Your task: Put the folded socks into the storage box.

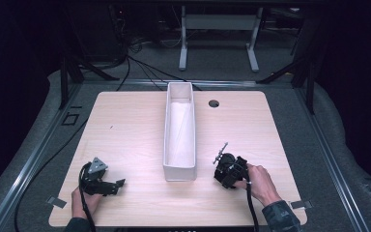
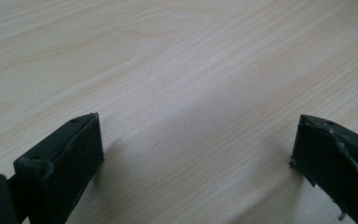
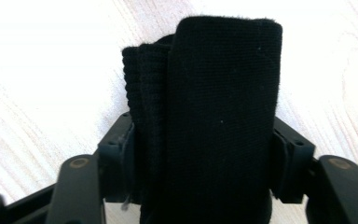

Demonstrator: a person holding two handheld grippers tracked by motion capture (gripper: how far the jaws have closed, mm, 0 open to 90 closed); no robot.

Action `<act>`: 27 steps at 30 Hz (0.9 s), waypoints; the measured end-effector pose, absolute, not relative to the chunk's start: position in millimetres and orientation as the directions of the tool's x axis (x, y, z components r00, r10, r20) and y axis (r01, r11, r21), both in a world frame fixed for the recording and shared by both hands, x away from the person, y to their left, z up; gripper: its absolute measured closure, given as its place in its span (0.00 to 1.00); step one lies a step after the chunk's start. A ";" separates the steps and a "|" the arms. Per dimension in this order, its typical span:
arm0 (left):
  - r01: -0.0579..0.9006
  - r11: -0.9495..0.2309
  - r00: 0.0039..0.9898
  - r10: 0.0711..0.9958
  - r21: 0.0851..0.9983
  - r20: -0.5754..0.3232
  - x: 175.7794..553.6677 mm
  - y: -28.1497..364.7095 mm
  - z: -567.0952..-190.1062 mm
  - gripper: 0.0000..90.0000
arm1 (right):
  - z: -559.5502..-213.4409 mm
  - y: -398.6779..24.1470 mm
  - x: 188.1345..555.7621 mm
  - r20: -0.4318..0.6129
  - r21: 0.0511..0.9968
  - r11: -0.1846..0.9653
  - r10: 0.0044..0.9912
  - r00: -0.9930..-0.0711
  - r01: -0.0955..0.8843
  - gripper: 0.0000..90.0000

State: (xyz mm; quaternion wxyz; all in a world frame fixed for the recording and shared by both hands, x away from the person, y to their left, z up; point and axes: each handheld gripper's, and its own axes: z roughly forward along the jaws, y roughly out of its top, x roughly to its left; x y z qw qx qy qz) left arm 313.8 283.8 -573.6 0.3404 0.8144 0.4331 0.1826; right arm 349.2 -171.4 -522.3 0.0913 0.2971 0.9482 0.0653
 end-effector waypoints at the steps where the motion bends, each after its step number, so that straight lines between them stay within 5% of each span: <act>1: 0.581 -0.393 0.558 0.830 0.713 0.002 313.8 283.8 -573.6 0.02 | -522.8 -171.7 349.4 -0.121 0.191 0.807 0.584 -0.802 0.559 0.43; 9: 0.581 -0.394 0.558 0.830 0.713 0.004 313.8 283.8 -573.5 0.02 | -518.5 -173.8 349.8 -0.116 0.198 0.798 0.596 -0.795 0.569 0.52; 27: 0.579 -0.395 0.558 0.830 0.714 0.006 313.6 283.7 -573.5 0.02 | -508.2 -181.6 351.0 -0.105 0.239 0.783 0.609 -0.786 0.575 0.53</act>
